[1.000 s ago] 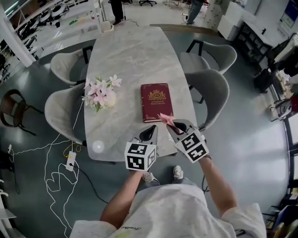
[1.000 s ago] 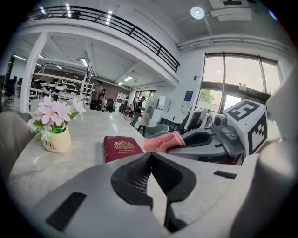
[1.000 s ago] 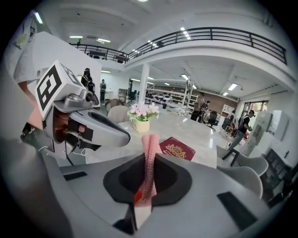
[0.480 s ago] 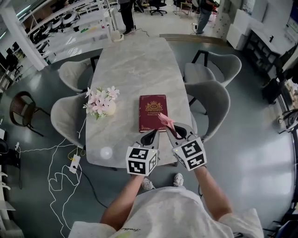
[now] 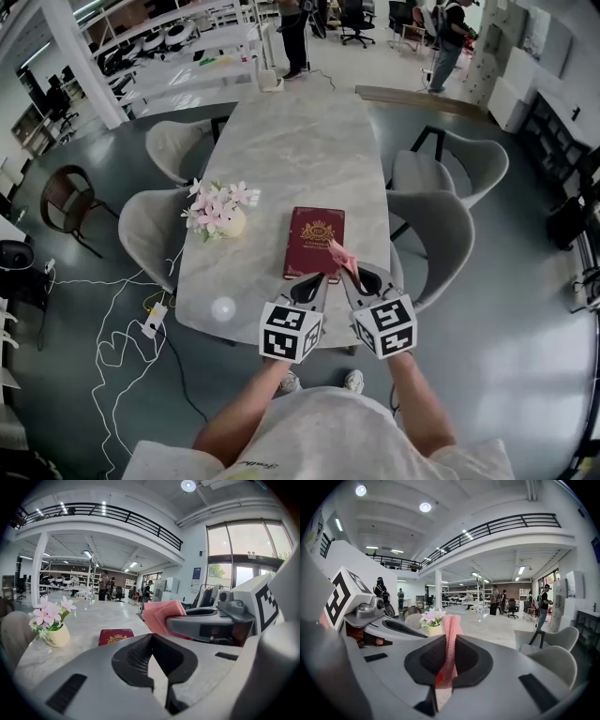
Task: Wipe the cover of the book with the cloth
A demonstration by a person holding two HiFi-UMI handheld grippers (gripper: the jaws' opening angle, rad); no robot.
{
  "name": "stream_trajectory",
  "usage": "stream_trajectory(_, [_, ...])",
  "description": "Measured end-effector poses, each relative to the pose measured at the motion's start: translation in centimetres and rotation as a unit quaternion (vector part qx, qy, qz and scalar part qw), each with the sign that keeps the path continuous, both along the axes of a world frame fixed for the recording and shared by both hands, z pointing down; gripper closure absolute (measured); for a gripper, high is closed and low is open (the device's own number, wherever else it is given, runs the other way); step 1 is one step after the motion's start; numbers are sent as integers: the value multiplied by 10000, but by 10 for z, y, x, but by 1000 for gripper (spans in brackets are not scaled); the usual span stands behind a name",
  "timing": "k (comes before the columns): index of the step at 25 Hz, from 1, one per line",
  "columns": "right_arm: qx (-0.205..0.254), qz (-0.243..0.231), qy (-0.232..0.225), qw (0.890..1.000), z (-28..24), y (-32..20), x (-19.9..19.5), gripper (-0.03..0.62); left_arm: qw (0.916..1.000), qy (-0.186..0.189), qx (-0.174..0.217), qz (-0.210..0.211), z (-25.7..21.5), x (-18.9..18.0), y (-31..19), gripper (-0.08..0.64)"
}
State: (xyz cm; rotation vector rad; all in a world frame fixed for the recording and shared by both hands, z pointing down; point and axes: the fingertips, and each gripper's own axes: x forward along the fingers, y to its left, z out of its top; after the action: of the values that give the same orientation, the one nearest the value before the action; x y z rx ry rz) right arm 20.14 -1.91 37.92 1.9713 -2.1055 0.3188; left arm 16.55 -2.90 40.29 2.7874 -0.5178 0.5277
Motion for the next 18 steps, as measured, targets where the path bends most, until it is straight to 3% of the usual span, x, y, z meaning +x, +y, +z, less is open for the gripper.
stream_trajectory(18, [146, -343, 111, 9992, -12, -7, 1, 574, 9998, 19, 138, -138, -10, 5, -5, 552])
